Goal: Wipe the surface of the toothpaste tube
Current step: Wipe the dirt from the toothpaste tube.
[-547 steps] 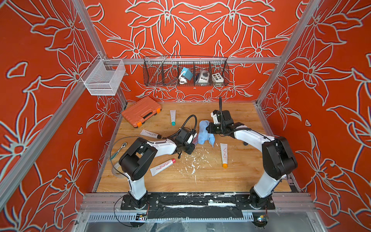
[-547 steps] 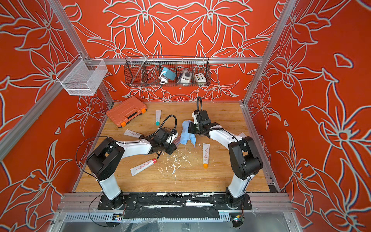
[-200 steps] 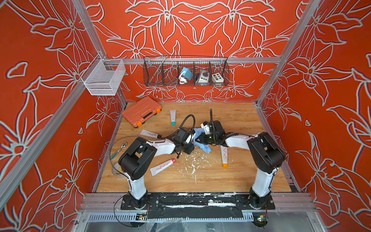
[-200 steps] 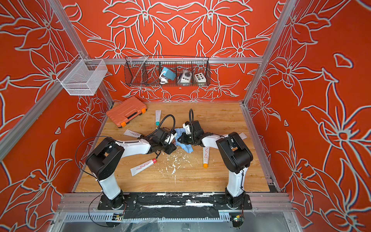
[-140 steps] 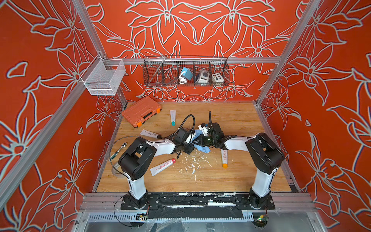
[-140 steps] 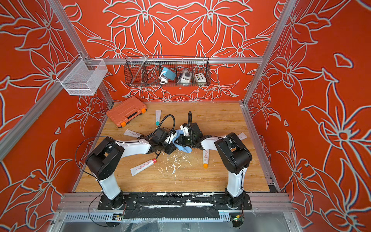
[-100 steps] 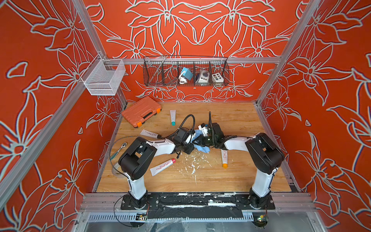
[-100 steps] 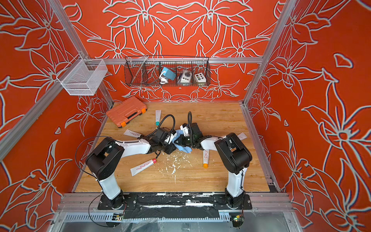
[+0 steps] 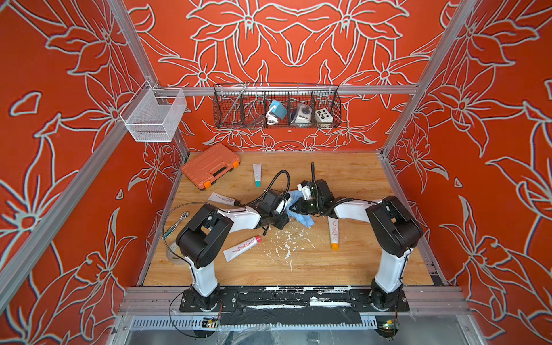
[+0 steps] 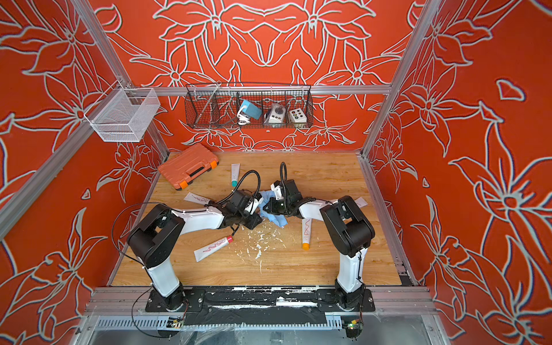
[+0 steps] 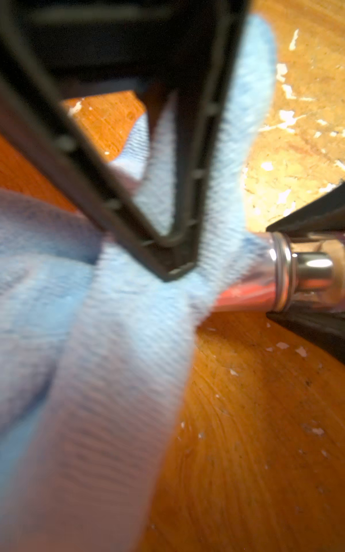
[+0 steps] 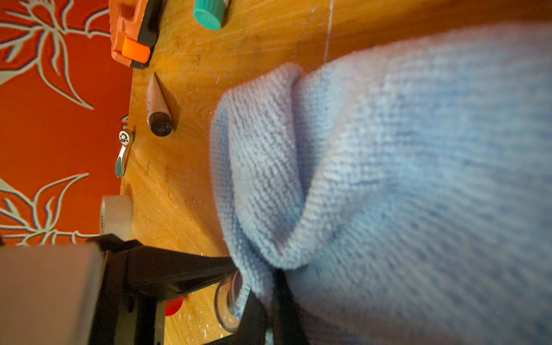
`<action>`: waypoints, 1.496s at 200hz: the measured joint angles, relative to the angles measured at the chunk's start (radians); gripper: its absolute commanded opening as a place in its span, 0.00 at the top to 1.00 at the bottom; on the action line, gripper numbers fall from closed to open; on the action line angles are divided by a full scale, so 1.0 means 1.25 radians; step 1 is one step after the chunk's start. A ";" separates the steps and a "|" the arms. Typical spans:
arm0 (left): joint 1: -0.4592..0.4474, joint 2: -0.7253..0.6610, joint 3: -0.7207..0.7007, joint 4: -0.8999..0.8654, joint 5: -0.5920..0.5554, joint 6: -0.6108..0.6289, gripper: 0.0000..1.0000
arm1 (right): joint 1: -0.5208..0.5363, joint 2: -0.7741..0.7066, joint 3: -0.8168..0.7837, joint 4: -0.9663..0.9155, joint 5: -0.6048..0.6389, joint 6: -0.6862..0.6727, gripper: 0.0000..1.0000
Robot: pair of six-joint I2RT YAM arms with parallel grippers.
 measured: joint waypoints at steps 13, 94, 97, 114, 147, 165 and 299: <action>0.000 0.000 -0.001 0.001 0.001 0.000 0.84 | -0.012 0.005 0.007 -0.008 0.003 -0.007 1.00; 0.003 -0.002 -0.001 0.002 0.007 0.002 0.86 | -0.078 0.052 0.082 -0.089 0.014 -0.065 1.00; 0.003 -0.002 -0.001 0.002 0.008 0.002 0.86 | -0.079 0.054 0.087 -0.093 0.016 -0.068 1.00; 0.004 -0.002 -0.001 0.002 0.009 0.002 0.86 | -0.085 0.058 0.101 -0.114 0.022 -0.085 1.00; 0.004 -0.003 -0.001 0.002 0.009 0.002 0.86 | -0.087 0.058 0.107 -0.131 0.025 -0.105 1.00; 0.004 -0.003 -0.001 0.002 0.009 0.002 0.86 | -0.086 0.058 0.107 -0.131 0.023 -0.107 1.00; 0.004 -0.003 -0.001 -0.010 0.010 0.002 0.88 | 0.039 -0.014 0.005 -0.040 0.009 -0.066 1.00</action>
